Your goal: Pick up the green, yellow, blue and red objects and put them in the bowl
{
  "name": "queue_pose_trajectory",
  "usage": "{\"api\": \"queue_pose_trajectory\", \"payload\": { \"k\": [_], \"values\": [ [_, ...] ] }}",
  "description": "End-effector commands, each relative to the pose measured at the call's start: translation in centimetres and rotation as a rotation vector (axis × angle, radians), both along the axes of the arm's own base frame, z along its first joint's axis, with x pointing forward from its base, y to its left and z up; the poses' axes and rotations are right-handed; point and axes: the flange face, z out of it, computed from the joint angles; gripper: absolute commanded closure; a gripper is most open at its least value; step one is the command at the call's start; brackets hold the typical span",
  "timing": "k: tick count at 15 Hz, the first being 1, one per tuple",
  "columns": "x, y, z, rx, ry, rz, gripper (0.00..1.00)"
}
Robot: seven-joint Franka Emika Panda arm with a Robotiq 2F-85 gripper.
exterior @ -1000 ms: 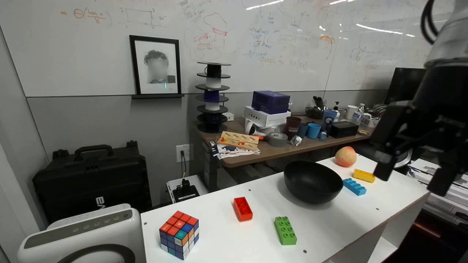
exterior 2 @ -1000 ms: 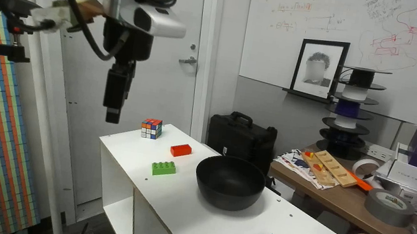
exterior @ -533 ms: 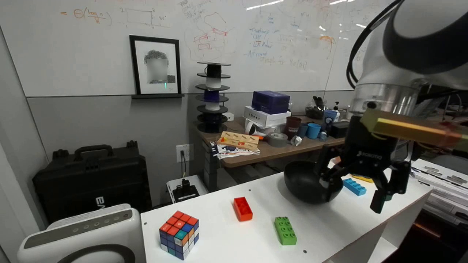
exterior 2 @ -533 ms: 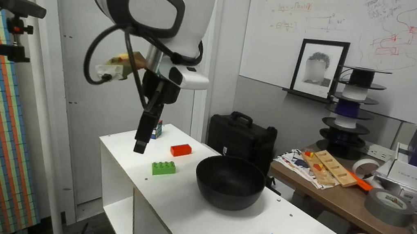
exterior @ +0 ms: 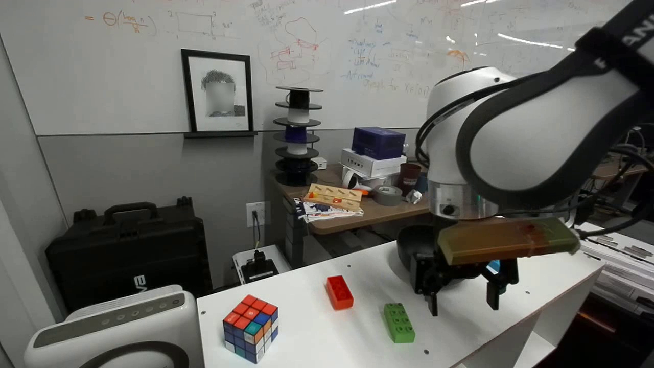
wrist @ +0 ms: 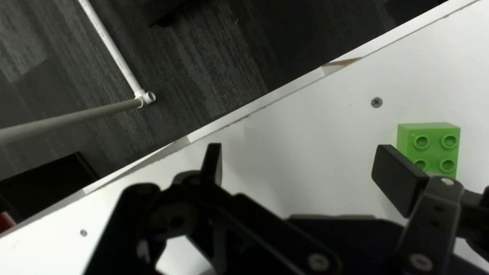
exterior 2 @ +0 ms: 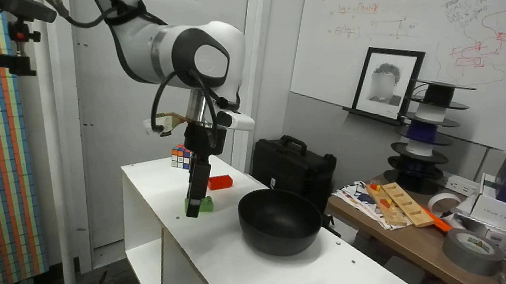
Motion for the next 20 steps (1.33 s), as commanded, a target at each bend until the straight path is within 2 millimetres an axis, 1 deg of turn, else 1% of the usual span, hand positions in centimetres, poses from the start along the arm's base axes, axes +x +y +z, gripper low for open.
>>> {"api": "queue_pose_trajectory", "payload": {
  "k": [1, 3, 6, 8, 9, 12, 14, 16, 20],
  "values": [
    [2.5, 2.3, -1.1, -0.092, -0.052, 0.055, 0.00],
    [3.0, 3.6, -0.8, -0.082, -0.075, 0.078, 0.00],
    [3.1, 5.3, 0.8, -0.055, -0.120, 0.108, 0.00],
    [2.8, 5.6, 1.2, -0.031, -0.148, 0.099, 0.00],
    [2.7, 5.4, 0.9, -0.015, -0.149, 0.082, 0.00],
    [2.8, 4.8, -0.8, 0.005, -0.151, 0.046, 0.00],
    [3.1, 4.9, -1.9, 0.022, -0.159, 0.039, 0.00],
    [3.5, 5.5, -2.6, 0.044, -0.183, 0.029, 0.00],
    [3.6, 7.2, -3.5, 0.077, -0.227, 0.044, 0.00]
  ]
}}
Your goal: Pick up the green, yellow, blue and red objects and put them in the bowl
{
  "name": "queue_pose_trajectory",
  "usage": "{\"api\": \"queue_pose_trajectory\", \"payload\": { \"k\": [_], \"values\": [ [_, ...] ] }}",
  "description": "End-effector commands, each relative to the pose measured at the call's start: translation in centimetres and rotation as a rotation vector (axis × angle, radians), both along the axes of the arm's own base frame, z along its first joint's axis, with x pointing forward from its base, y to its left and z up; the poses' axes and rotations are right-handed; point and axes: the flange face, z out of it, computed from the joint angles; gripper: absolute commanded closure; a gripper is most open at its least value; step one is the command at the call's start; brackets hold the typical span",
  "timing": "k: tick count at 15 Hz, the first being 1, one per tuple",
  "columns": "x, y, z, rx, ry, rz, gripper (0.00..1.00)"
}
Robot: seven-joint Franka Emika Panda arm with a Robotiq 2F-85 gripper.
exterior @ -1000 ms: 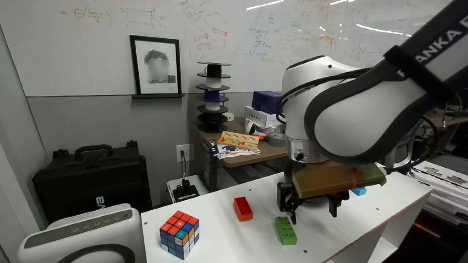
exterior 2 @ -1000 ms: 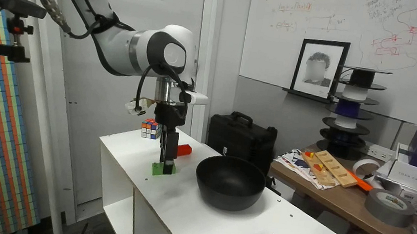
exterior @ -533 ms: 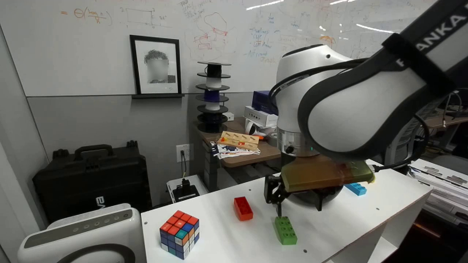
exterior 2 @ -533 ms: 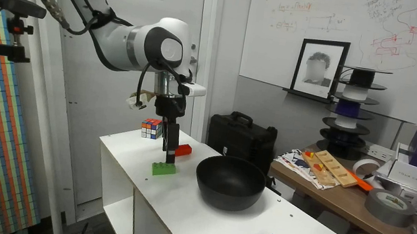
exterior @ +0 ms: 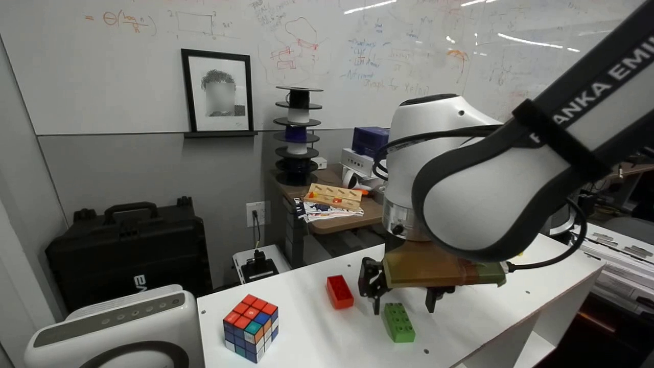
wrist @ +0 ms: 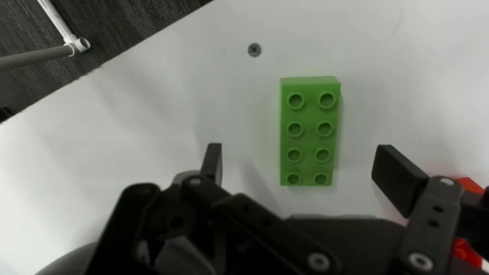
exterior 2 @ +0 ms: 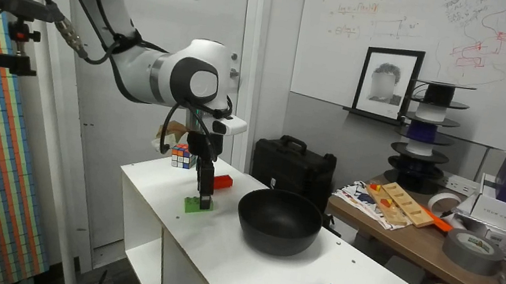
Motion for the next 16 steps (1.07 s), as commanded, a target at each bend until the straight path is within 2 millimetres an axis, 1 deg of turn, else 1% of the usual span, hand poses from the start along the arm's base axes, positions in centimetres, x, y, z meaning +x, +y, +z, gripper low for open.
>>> {"api": "queue_pose_trajectory", "payload": {
  "k": [1, 5, 6, 7, 8, 10, 11, 12, 14, 15, 16],
  "values": [
    [0.6, 1.7, -0.6, 0.041, -0.039, -0.004, 0.00],
    [-0.5, 2.1, -1.4, 0.034, -0.007, 0.007, 0.01],
    [-0.5, 2.1, -1.3, 0.029, -0.004, 0.010, 0.25],
    [-0.7, 2.0, -1.3, 0.030, -0.001, 0.006, 0.26],
    [-0.8, 1.9, -1.2, 0.023, -0.007, 0.007, 0.32],
    [-1.0, 2.0, -0.5, 0.026, -0.013, -0.003, 0.50],
    [-1.1, 2.0, 0.0, 0.028, -0.018, -0.006, 0.56],
    [-1.3, 1.9, 0.4, 0.031, -0.022, -0.009, 0.65],
    [-1.4, 1.5, 1.3, 0.032, -0.033, -0.026, 0.79],
    [-1.6, 1.2, 1.8, 0.043, -0.028, -0.046, 0.87],
    [-1.7, 0.9, 2.4, 0.045, -0.031, -0.065, 0.89]
  ]
}}
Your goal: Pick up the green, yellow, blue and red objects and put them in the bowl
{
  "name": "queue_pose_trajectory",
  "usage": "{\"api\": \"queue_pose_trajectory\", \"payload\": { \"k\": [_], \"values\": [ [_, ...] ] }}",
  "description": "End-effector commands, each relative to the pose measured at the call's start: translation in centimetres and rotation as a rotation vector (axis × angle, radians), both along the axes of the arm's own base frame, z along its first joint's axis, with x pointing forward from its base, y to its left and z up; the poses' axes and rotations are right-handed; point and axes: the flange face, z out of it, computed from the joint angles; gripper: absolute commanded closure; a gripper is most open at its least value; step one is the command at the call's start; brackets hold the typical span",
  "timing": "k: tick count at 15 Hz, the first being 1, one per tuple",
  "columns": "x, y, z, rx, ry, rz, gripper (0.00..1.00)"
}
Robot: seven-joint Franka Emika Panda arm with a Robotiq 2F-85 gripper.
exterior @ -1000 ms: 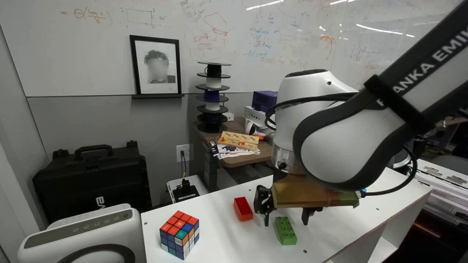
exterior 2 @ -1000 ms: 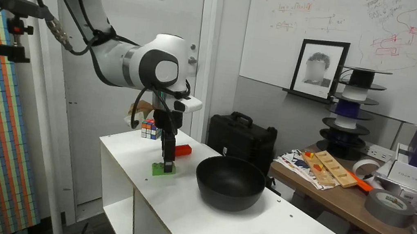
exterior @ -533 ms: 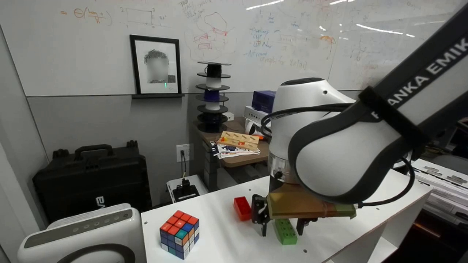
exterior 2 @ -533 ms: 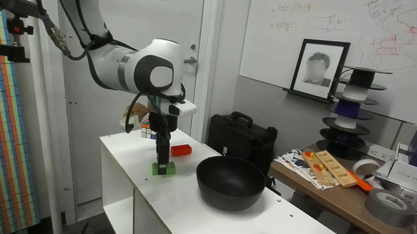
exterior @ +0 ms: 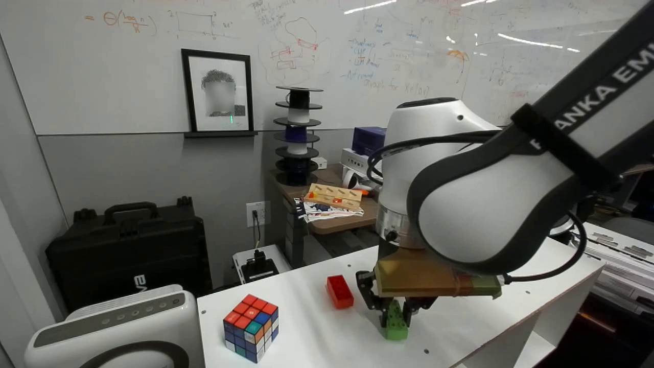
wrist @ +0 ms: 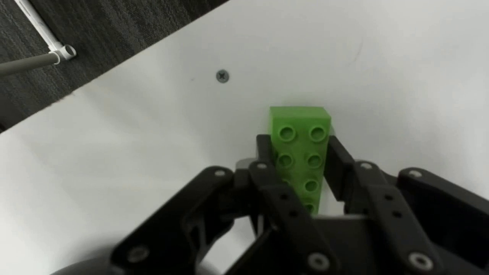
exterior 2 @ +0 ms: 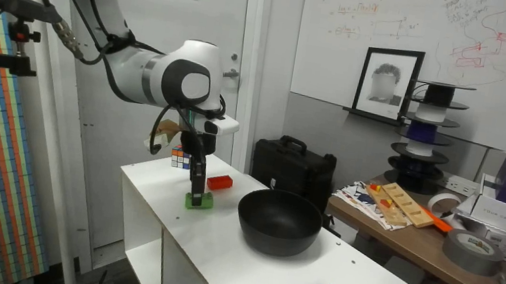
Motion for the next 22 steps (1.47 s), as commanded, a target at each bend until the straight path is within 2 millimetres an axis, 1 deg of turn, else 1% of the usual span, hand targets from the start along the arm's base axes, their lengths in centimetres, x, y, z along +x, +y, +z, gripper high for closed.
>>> {"api": "queue_pose_trajectory", "payload": {
  "k": [1, 2, 3, 5, 7, 9, 11, 12, 13, 15, 16, 17, 20, 22],
  "values": [
    [-1.1, -0.9, 3.3, 0.036, -0.014, -0.077, 0.89],
    [-1.5, -1.5, 4.1, 0.059, -0.007, -0.113, 0.89],
    [-2.3, -2.1, 4.8, 0.080, -0.004, -0.148, 0.89],
    [-3.2, -3.8, 7.2, 0.116, -0.022, -0.223, 0.89],
    [-3.7, -6.6, 10.2, 0.138, -0.084, -0.317, 0.89],
    [-3.7, -10.2, 12.3, 0.153, -0.153, -0.389, 0.89],
    [-3.2, -13.9, 13.9, 0.166, -0.218, -0.466, 0.89],
    [-2.5, -15.6, 14.5, 0.172, -0.253, -0.503, 0.89],
    [-1.5, -17.0, 14.8, 0.173, -0.285, -0.534, 0.89],
    [0.4, -18.9, 15.1, 0.183, -0.328, -0.589, 0.89],
    [1.2, -19.5, 15.0, 0.181, -0.346, -0.613, 0.89],
    [2.2, -19.7, 14.8, 0.182, -0.350, -0.629, 0.89],
    [4.8, -18.8, 13.8, 0.183, -0.346, -0.644, 0.89],
    [6.3, -18.2, 12.7, 0.192, -0.331, -0.652, 0.89]
  ]
}}
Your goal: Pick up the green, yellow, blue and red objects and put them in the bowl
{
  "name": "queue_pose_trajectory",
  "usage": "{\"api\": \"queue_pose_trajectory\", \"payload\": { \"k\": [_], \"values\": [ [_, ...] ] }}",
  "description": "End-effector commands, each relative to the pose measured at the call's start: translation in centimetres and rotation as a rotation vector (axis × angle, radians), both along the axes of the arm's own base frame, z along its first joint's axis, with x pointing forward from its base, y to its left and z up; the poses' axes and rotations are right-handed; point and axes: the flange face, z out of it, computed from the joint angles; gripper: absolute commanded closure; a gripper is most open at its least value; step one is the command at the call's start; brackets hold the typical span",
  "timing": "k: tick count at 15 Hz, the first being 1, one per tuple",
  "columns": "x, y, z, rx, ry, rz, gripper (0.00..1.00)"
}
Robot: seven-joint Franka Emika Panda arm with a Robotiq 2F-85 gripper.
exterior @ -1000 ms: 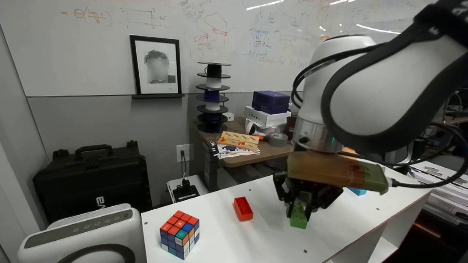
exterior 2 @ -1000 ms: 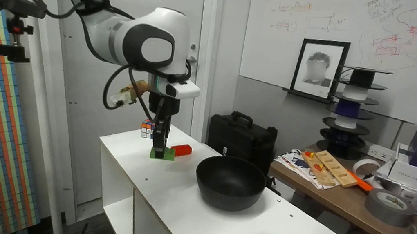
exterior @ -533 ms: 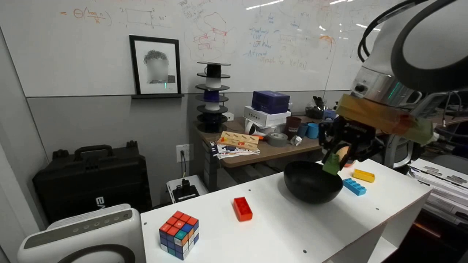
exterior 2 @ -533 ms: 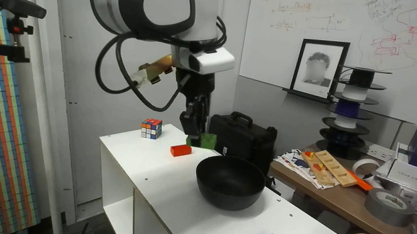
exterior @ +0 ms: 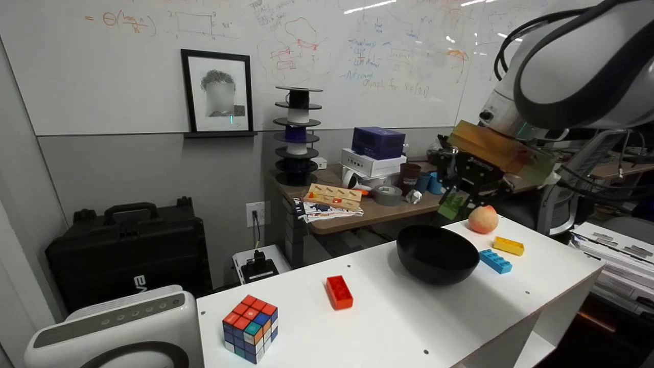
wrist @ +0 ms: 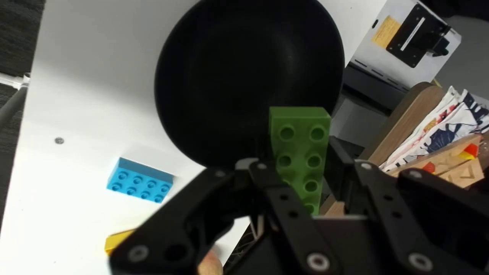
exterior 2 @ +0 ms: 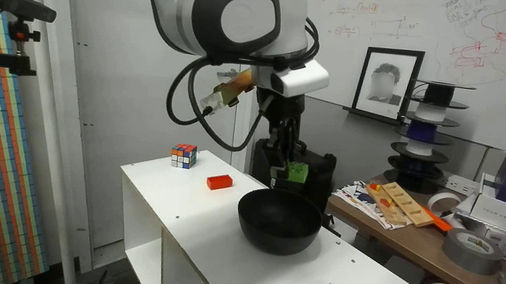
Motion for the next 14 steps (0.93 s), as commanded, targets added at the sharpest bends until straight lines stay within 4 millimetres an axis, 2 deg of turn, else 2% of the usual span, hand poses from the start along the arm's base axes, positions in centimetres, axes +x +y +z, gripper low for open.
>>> {"api": "queue_pose_trajectory", "payload": {
  "k": [1, 3, 4, 5, 6, 10, 14],
  "values": [
    [3.6, 1.4, -1.8, 0.029, 0.007, -0.028, 0.89],
    [4.3, 1.7, -2.9, 0.036, 0.034, -0.026, 0.89],
    [4.4, 2.0, -3.0, 0.046, 0.049, -0.019, 0.39],
    [4.4, 2.2, -3.1, 0.048, 0.059, -0.015, 0.38],
    [4.1, 2.7, -2.9, 0.059, 0.071, 0.001, 0.32],
    [2.4, 5.8, -1.6, 0.075, 0.130, 0.114, 0.00],
    [1.6, 9.9, -1.6, -0.021, 0.213, 0.326, 0.00]
  ]
}}
